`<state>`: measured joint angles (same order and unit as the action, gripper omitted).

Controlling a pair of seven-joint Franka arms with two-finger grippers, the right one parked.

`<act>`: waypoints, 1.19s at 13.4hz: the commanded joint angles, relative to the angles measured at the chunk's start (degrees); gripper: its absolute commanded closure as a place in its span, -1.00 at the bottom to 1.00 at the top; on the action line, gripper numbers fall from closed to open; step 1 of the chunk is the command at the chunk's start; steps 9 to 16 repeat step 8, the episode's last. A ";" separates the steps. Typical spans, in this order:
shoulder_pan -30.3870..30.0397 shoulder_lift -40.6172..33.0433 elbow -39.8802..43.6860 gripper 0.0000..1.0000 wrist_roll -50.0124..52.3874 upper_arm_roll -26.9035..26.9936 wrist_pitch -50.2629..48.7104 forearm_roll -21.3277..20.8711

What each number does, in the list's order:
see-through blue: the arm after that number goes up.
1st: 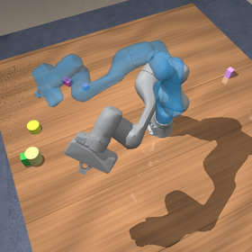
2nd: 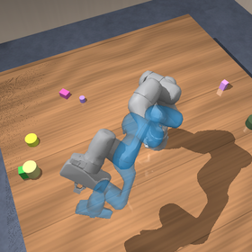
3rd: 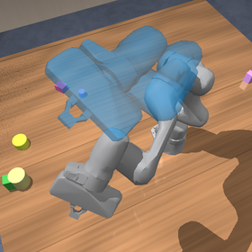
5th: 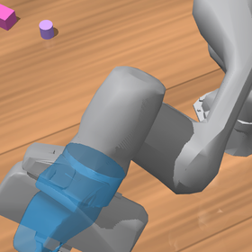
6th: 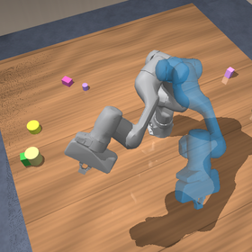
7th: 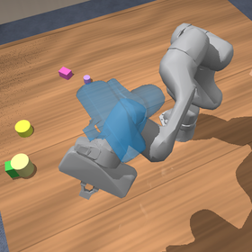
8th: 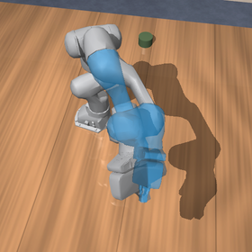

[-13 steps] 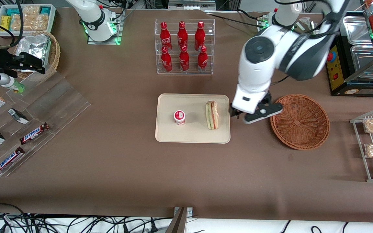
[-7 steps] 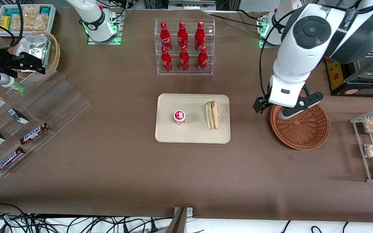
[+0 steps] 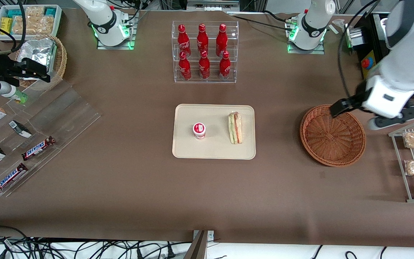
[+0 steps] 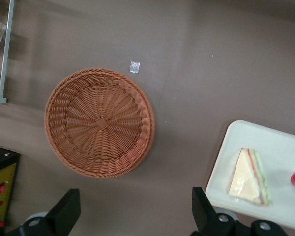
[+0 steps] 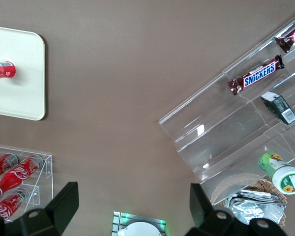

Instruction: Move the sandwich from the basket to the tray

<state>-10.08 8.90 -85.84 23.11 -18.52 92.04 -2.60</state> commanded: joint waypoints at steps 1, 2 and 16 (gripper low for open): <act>1.46 -4.23 -1.09 -1.00 -12.69 6.46 -3.61 4.26; 1.55 -4.50 -1.09 -1.00 -17.35 7.09 -5.27 4.27; 1.82 -4.42 -0.56 -1.00 -25.40 7.19 -6.08 3.75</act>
